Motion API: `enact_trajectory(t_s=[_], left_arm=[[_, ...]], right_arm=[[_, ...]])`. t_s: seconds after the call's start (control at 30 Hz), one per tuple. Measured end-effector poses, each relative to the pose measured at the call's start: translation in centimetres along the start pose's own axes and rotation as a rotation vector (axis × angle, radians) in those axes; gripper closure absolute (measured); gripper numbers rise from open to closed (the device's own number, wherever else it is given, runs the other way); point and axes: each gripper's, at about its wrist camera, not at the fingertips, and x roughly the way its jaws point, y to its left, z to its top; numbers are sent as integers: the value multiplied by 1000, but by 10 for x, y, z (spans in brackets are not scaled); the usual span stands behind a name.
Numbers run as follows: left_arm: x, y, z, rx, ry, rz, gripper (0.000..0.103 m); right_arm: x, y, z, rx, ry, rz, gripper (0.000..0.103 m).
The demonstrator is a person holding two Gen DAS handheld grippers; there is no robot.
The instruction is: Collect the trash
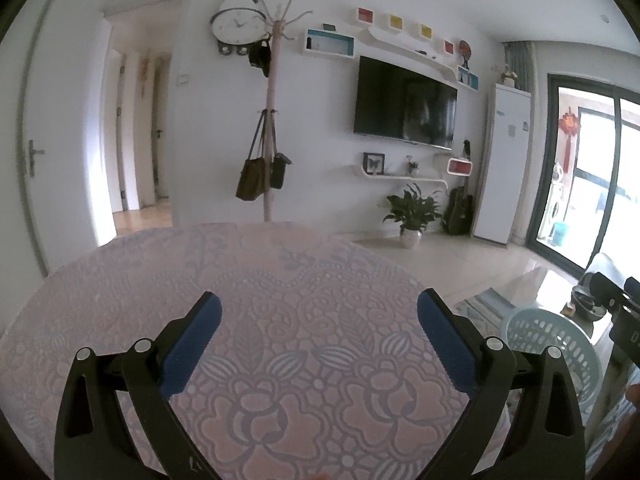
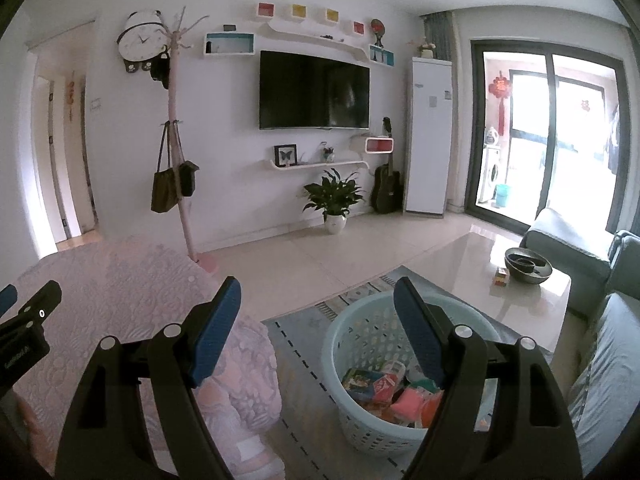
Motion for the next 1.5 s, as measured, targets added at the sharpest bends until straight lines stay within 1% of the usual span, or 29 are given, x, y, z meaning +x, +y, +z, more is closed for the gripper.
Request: enact_trajectory(t_s=[0.13,1.0,1.5], left_arm=[[0,0,-1,0,0,2,8],[0,0,-1,-1,4,0,8],[1,0,-9,-3,14,2,8]], right_arm=[[-1,2,-1,0,-9,5,25],[-4,11,1,-5,-4,20,24],[-4,14,3,-3,3,28,24]])
